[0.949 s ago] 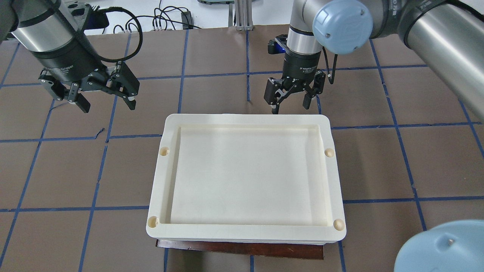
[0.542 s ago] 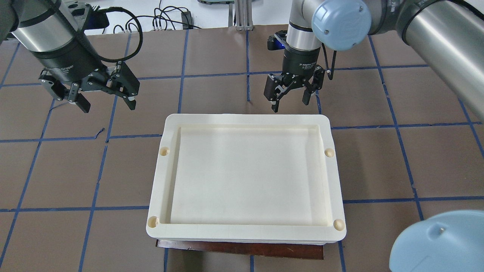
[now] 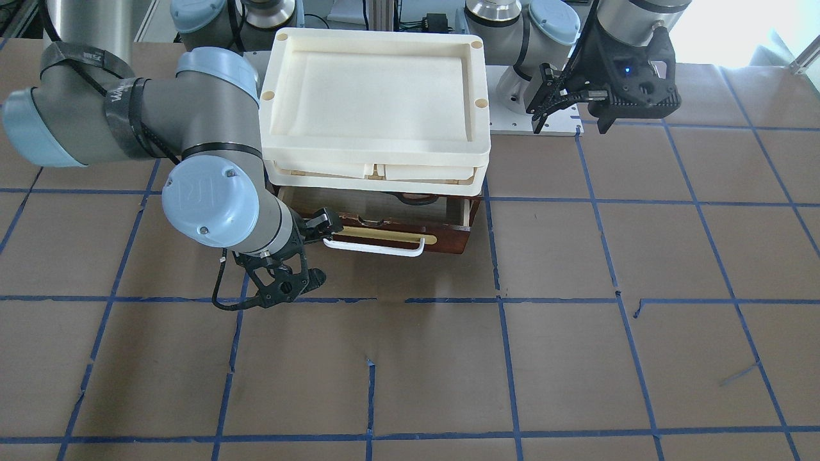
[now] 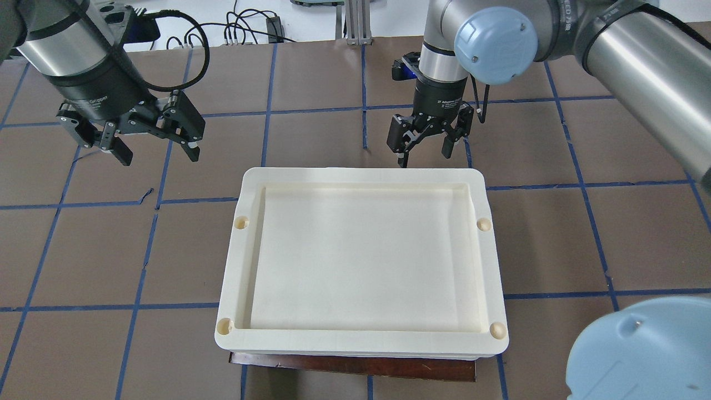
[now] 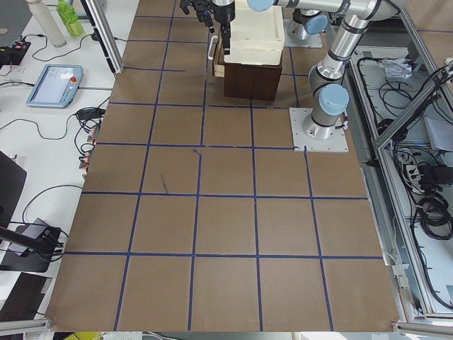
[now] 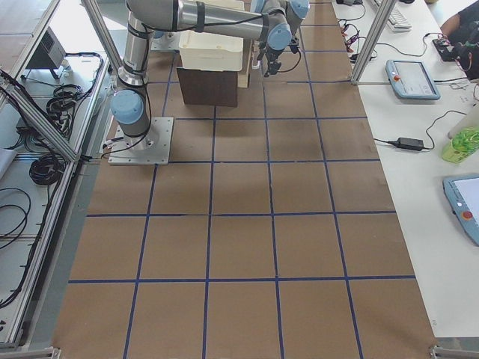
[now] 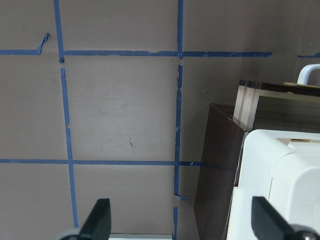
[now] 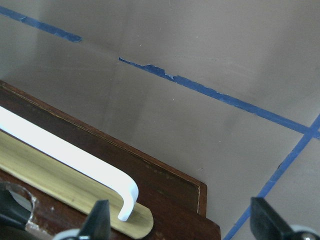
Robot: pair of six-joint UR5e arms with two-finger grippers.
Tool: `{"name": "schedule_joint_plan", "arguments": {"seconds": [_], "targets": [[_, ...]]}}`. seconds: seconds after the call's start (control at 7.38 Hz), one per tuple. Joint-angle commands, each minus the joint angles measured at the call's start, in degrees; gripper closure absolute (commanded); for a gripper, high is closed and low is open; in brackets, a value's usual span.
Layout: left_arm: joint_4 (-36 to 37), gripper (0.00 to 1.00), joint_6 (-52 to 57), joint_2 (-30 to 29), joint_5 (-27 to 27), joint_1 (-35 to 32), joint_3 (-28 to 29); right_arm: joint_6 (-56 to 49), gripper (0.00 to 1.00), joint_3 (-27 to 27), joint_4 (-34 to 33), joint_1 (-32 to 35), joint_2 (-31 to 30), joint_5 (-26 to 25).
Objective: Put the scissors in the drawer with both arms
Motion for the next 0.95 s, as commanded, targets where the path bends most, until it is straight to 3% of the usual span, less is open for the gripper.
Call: {"name": "schedule_joint_plan", "arguments": {"seconds": [0.0, 0.81], "targets": [[0.0, 0.00, -0.1, 0.0, 0.0, 0.0, 0.0, 0.1, 0.01, 1.0, -0.4, -0.1, 0.2, 0.1], [0.0, 0.00, -0.1, 0.0, 0.0, 0.0, 0.1, 1.0, 0.03, 4.2, 1.1, 0.0, -2.2, 0.2]]}}
